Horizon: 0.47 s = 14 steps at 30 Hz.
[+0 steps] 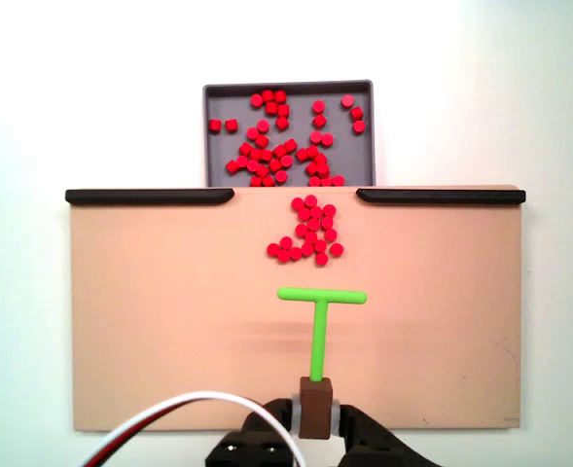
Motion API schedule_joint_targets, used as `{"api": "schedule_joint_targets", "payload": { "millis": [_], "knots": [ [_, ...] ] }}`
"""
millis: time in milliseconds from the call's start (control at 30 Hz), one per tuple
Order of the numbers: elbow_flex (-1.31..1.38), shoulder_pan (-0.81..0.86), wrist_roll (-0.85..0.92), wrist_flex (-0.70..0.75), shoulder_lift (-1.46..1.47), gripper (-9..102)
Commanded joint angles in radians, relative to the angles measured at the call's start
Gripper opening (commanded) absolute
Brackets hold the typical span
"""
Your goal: Push granules from left to the grey container
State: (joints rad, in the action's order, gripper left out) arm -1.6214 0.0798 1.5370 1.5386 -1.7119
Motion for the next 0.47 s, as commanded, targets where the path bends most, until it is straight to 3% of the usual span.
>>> {"api": "schedule_joint_targets", "payload": {
  "millis": [0,433],
  "knots": [
    [0.025,-0.011,-0.005,-0.012,-0.005,0],
    [0.025,-0.003,0.032,-0.020,-0.008,0]
  ]
}}
